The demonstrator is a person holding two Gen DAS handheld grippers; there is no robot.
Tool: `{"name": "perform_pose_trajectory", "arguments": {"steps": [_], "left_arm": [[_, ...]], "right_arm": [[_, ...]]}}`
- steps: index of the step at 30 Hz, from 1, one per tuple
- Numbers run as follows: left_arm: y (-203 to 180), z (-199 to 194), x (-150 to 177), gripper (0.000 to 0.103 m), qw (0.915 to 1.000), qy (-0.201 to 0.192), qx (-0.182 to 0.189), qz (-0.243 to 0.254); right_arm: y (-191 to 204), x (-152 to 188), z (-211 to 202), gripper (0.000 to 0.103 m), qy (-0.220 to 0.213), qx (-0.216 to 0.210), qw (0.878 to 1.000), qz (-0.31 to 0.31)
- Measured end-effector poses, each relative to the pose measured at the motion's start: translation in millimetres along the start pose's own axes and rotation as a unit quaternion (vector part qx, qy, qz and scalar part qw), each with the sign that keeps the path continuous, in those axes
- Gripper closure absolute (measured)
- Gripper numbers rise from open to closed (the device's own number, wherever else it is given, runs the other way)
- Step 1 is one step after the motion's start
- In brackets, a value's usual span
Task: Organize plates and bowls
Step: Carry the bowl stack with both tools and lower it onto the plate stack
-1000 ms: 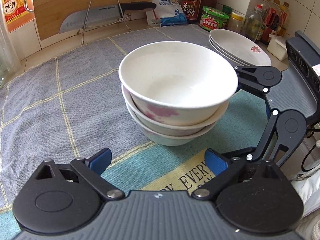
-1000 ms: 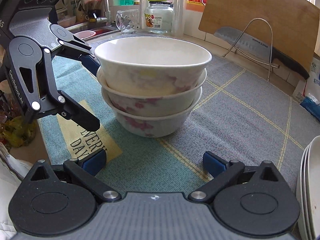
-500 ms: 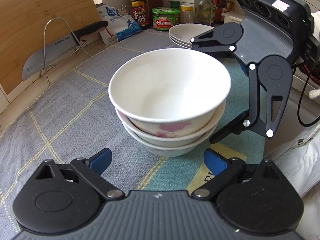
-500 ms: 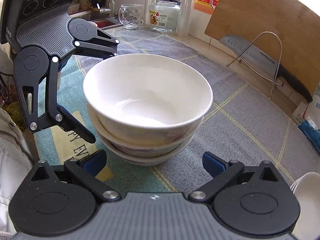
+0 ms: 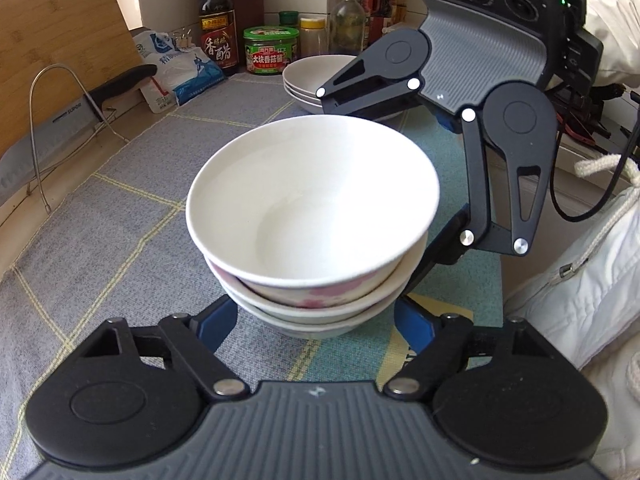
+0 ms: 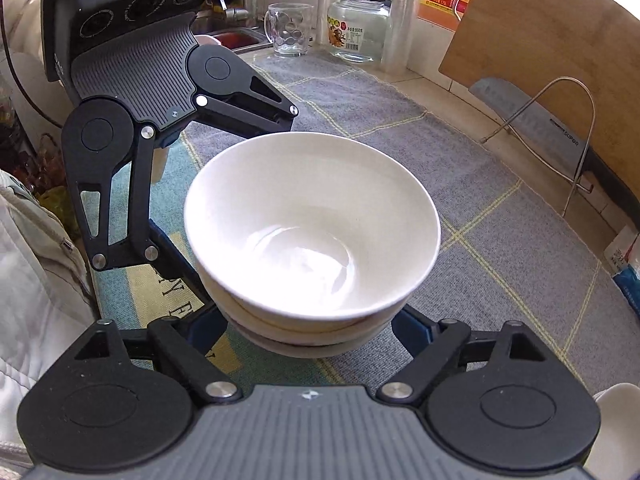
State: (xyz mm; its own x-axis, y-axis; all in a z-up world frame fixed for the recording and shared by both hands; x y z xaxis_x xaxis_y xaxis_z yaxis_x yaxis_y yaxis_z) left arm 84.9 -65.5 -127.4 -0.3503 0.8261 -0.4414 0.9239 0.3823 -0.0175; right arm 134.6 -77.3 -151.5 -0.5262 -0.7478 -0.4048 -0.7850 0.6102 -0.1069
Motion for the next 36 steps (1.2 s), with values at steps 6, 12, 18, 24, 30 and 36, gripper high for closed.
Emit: {"name": "perform_pose_trajectory", "arguments": {"steps": [6,12,18,24,30,36], "left_arm": [[6.5,3.9,-1.8,0.025,0.9998,0.012,0.013,0.003],[15.5,-2.2,-5.1,0.025,0.9992,0.02,0.021,0.026],[20.7,-2.4,-6.8,0.021,0.9987,0.022,0.029,0.037],[19.6,-2.0,-7.9,0.022,0.998,0.022,0.036,0.048],[20.2,-0.9,-9.6,0.022,0.998,0.023,0.034,0.047],[19.3,-2.3,-7.9,0.022,0.9982,0.02,0.029,0.049]], "right_arm": [[-1.7,0.2,5.0,0.012,0.005,-0.015,1.0,-0.003],[-0.4,1.2,4.8,0.012,0.006,-0.019,1.0,-0.012],[-2.2,-1.6,6.7,0.011,0.006,-0.024,1.0,-0.018],[-2.5,-2.3,6.5,0.011,0.006,-0.025,1.0,-0.017],[-3.2,-2.7,6.8,0.011,0.005,-0.026,1.0,-0.017],[-3.7,-2.4,7.3,0.011,0.002,-0.026,1.0,-0.012]]}}
Point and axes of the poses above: each gripper's, at about its wrist camera, not at the fingertips, and z roughly the way its jaws point, y to its left, x to its underside, the point moved 9 cm from there along z, roughly the way its jaws point, and after that the axes turned 12 degrees about y, right-handed, at the moved point
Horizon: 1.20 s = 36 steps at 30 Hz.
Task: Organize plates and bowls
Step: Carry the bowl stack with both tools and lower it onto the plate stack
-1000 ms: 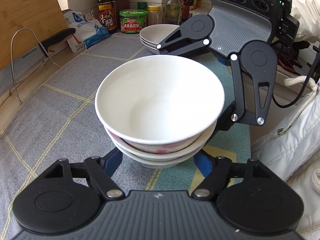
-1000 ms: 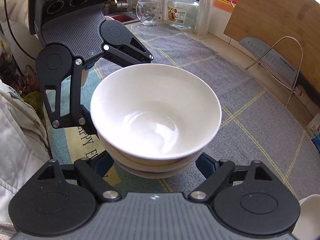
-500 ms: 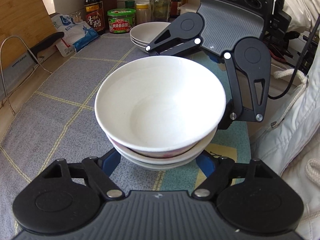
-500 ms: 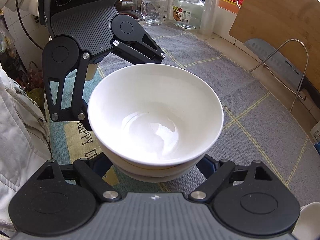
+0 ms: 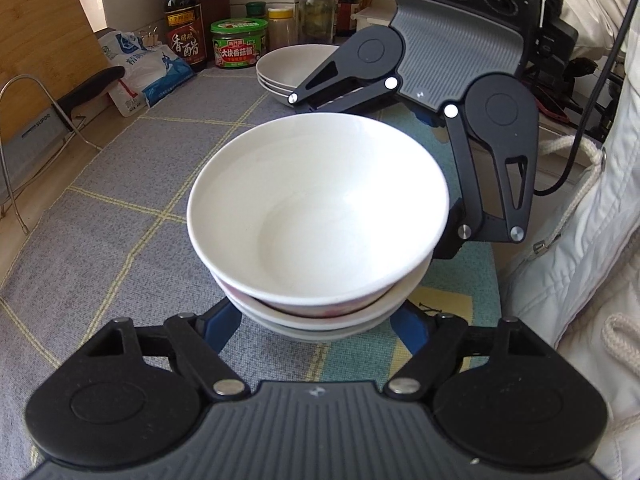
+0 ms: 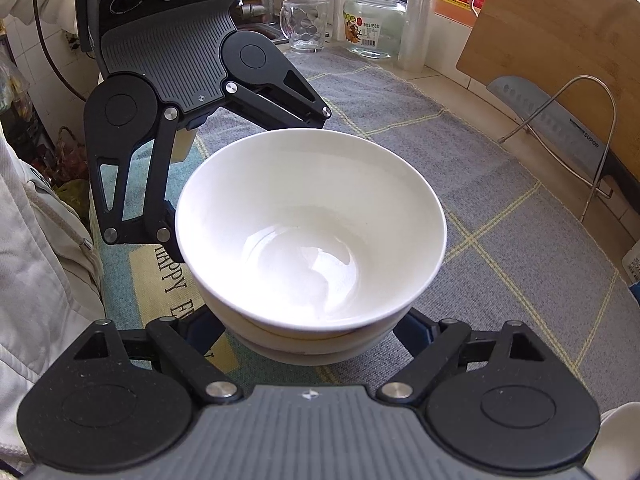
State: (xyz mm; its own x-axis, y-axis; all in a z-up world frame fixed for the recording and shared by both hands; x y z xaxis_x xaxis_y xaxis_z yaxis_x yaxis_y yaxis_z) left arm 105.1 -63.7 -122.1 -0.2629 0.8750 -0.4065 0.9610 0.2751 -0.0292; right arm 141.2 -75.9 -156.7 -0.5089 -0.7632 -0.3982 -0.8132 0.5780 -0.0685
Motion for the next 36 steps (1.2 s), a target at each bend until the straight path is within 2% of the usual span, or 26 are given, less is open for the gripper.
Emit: {"name": "perform_pose_trajectory", "arguments": {"steps": [21,29,36], "left_arm": [[-5.0,-5.4,-6.4,0.023,0.9999,0.003,-0.016,-0.004],[-6.9,-6.4,-28.8,0.023,0.9997,-0.002,-0.024,-0.004],[-10.5,-3.7,-68.0,0.023,0.9994,-0.01,-0.033,0.001]], "right_arm": [[2.9,3.6,-12.8,0.011,-0.02,0.009,1.0,-0.002],[-4.2,15.2,-33.2,0.011,-0.02,0.009,1.0,-0.006],[-18.3,36.8,-57.9,0.011,-0.02,0.024,0.999,-0.014]]}}
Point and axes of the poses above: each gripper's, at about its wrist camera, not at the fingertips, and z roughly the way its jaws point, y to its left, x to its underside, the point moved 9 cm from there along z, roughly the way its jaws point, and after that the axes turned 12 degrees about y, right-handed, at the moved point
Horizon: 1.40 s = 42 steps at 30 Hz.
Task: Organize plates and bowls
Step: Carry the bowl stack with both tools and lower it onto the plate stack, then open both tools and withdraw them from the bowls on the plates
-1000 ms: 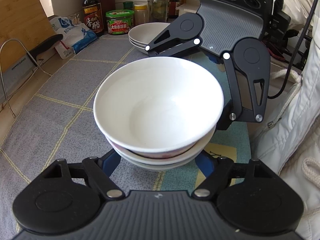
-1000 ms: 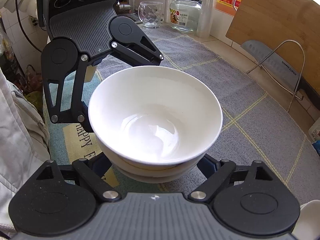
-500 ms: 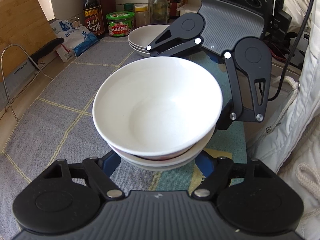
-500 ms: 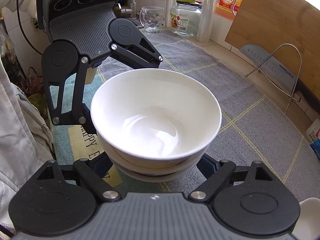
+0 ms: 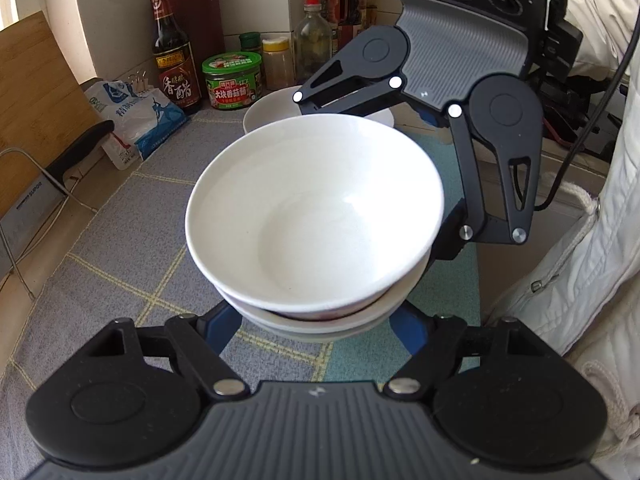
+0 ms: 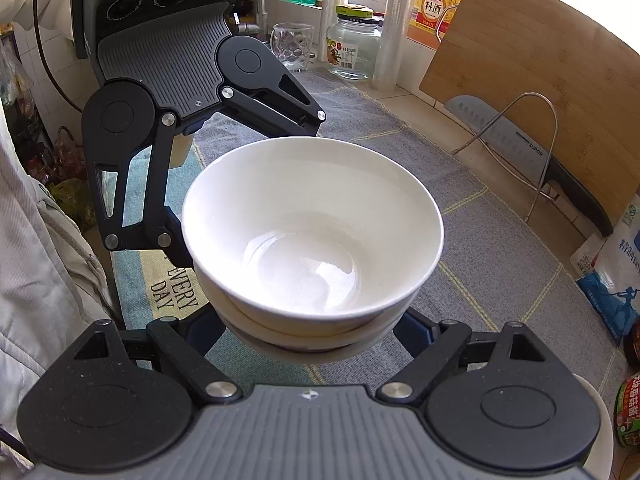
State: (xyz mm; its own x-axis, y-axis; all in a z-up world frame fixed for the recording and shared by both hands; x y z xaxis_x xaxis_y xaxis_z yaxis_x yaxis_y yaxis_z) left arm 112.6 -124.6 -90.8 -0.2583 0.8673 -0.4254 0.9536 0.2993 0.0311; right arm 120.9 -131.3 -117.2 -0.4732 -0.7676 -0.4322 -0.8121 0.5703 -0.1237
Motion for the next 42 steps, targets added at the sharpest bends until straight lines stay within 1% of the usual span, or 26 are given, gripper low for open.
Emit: {"name": "perform_pose_trajectory", "arguments": {"steps": [7,13,18,24,31,37,42], "left_arm": [[-5.4,11.3,-48.4,0.023,0.9998,-0.012,-0.011,0.013],[-9.5,28.2,-87.8,0.023,0.9993,-0.022,-0.015,0.027],[-11.1,47.2,-119.3,0.023,0.9985,-0.029,-0.014,0.044],[-8.0,73.8,-148.8,0.023,0.9977,-0.036,-0.008,0.058],[0.5,102.2,-167.2,0.023,0.9976,-0.027,0.001,0.064],[2.4,114.8,-175.3,0.023,0.9978,-0.023,0.003,0.062],[4.1,116.8,-179.3,0.022,0.998,-0.026,0.002,0.059]], "right_arm": [[-28.7,26.9,-24.2,0.011,-0.003,0.02,1.0,-0.001],[-55.9,57.0,-43.4,0.011,-0.003,0.038,0.999,0.003],[-79.6,79.1,-51.0,0.011,0.004,0.055,0.998,0.011],[-109.2,104.3,-51.3,0.011,0.014,0.072,0.997,0.027],[-136.2,129.2,-39.3,0.011,0.028,0.073,0.996,0.045],[-146.0,141.6,-33.6,0.011,0.031,0.067,0.996,0.054],[-150.9,146.0,-34.5,0.011,0.027,0.06,0.996,0.063]]}}
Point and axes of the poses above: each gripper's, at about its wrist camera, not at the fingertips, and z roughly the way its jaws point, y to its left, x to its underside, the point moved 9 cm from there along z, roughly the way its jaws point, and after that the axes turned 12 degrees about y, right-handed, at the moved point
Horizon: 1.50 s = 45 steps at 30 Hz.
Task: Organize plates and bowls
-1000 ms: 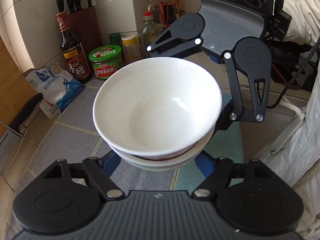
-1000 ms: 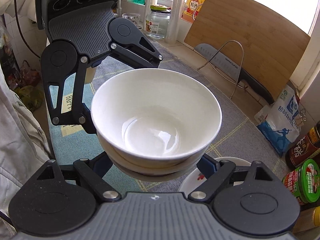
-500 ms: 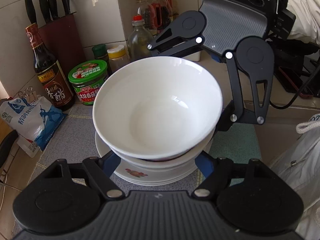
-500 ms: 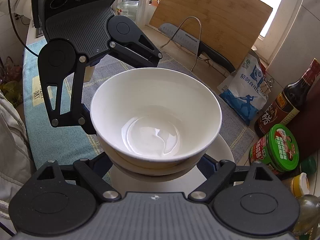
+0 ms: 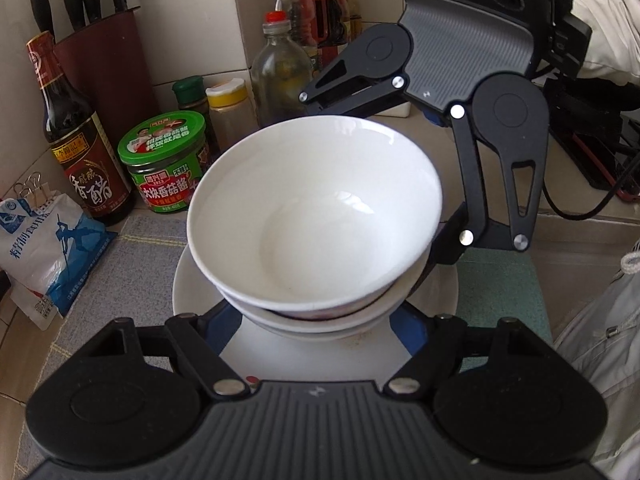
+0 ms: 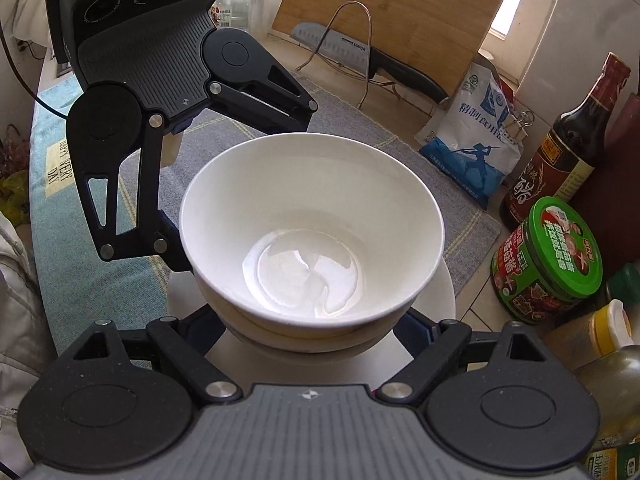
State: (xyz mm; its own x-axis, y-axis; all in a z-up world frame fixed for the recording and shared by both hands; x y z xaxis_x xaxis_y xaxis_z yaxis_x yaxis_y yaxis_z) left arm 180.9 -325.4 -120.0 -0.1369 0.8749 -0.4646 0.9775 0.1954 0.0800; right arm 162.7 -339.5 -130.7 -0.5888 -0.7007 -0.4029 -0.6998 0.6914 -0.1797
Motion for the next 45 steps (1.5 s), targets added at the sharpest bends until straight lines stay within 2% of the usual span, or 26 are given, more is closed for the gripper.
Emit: {"name": "perform_pose_trajectory", "arguments": {"steps": [6,9,12,15,16,19,21,22,24,27,29,31,35,38,45], "left_arm": [[-1.6,-3.7,0.6,0.019,0.9996,-0.013,-0.027,0.0],[-3.0,-13.0,5.5,0.008,0.999,-0.03,-0.031,-0.004],[-6.4,-30.8,15.7,0.008,0.9971,-0.054,-0.05,-0.022],[-13.7,-58.0,27.9,0.002,0.9905,-0.093,-0.091,-0.044],[-17.5,-72.9,32.1,0.0,0.9851,-0.118,-0.114,-0.051],[-23.2,-105.8,37.1,0.0,0.9708,-0.161,-0.161,-0.077],[-22.6,-121.6,39.4,0.0,0.9641,-0.159,-0.18,-0.112],[-21.4,-128.4,40.9,0.001,0.961,-0.156,-0.186,-0.132],[-17.6,-139.4,45.0,0.001,0.9551,-0.14,-0.195,-0.174],[-14.0,-149.0,52.0,0.0,0.9487,-0.107,-0.196,-0.224],[-13.6,-154.5,55.7,0.001,0.9444,-0.097,-0.189,-0.251],[-14.9,-157.3,58.5,0.001,0.9427,-0.083,-0.184,-0.266],[-16.4,-160.2,63.4,0.001,0.938,-0.067,-0.187,-0.284],[-16.5,-162.6,65.7,0.001,0.9349,-0.065,-0.189,-0.293],[-13.8,-162.7,66.3,0.001,0.931,-0.059,-0.197,-0.302]], "right_arm": [[-4.5,1.6,0.8,0.009,-0.005,-0.005,0.999,0.035],[0.1,1.5,-2.8,0.0,0.001,0.027,0.999,0.041],[7.4,1.7,-13.4,0.0,0.005,0.05,0.996,0.068],[18.7,-2.5,-30.8,0.0,0.005,0.081,0.991,0.105],[22.7,-5.2,-37.9,0.0,0.008,0.103,0.988,0.119],[34.2,-15.7,-63.8,0.0,0.003,0.158,0.972,0.176],[44.7,-21.5,-77.3,0.0,-0.002,0.167,0.96,0.225],[48.7,-24.5,-83.2,0.0,-0.006,0.181,0.95,0.253],[55.1,-25.3,-92.2,0.0,-0.009,0.208,0.925,0.318],[64.5,-16.4,-100.4,0.0,-0.024,0.229,0.877,0.422],[71.4,-11.5,-102.0,0.0,-0.03,0.245,0.851,0.463],[78.2,-9.0,-101.8,0.0,-0.034,0.256,0.833,0.49],[90.0,-9.0,-106.7,0.0,-0.045,0.267,0.817,0.509],[91.4,-9.3,-111.1,0.0,-0.048,0.278,0.81,0.514],[91.8,-10.9,-112.9,0.0,-0.055,0.277,0.805,0.521]]}}
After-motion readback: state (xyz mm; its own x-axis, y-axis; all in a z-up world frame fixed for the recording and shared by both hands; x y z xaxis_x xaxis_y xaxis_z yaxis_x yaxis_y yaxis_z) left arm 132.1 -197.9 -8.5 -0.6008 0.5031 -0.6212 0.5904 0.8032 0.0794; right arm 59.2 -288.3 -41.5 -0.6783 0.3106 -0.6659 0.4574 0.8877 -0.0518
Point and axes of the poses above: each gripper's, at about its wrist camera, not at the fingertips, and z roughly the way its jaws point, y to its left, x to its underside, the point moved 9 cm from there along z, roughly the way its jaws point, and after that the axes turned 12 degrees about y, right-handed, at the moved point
